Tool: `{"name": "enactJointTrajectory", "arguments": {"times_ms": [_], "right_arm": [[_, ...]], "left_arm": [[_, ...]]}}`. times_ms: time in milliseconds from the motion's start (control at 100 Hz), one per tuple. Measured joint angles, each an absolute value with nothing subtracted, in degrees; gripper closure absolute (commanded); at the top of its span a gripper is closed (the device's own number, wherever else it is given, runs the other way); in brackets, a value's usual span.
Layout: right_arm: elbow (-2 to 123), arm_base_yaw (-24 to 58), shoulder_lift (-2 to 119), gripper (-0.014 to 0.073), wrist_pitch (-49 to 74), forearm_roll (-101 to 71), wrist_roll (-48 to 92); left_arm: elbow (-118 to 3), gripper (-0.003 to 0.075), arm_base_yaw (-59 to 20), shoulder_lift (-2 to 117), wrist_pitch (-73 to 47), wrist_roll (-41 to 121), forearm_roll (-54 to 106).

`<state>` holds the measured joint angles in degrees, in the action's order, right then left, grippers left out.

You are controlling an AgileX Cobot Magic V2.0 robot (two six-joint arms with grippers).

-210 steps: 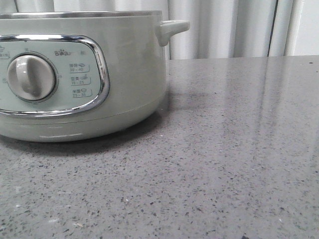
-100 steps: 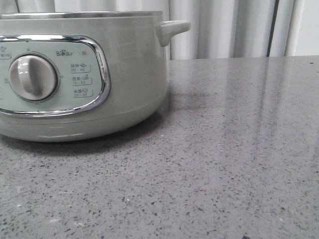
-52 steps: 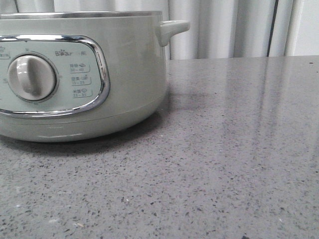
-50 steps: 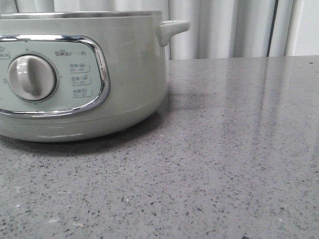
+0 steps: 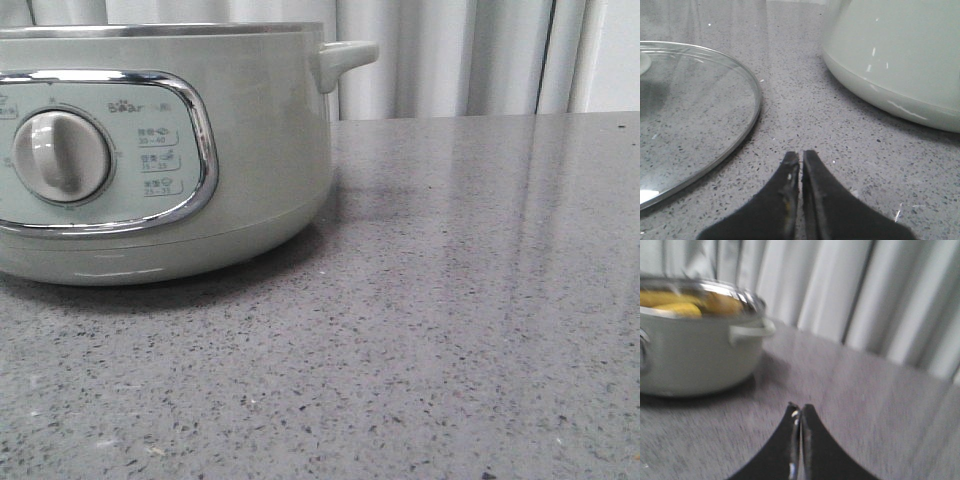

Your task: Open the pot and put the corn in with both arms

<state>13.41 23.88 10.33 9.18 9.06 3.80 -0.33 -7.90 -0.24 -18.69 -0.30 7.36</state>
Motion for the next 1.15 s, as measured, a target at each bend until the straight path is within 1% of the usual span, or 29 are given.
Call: {"name": "enactJointTrajectory", "arguments": {"times_ms": [110,230,350,630,1150], "right_arm": [[4.8,18.4,8.2,0.0643,4.1,7.5,3.8],[-0.3,14.3,3.6,0.0643,4.4,6.9,3.8],[-0.6,10.8,-0.1,0.0643,6.8,5.3,3.8],[-0.6,3.2,-0.5,0.0643,18.4,3.1,3.8],[-0.6,2.3,-0.5,0.0644,18.4,2.9,3.8]], "left_arm": [[-0.3,0.0741,-7.9,-0.2,-18.7,-0.3,7.4],[-0.3,0.0741,-7.9,-0.2,-18.7,-0.3,7.4],[-0.3,0.0741,-7.9,-0.2,-18.7,-0.3,7.4],[-0.3,0.0741,-7.9,-0.2,-18.7,-0.3,7.5],[-0.3,0.0741,-7.9,-0.2,-18.7,-0.3,7.5]]}}
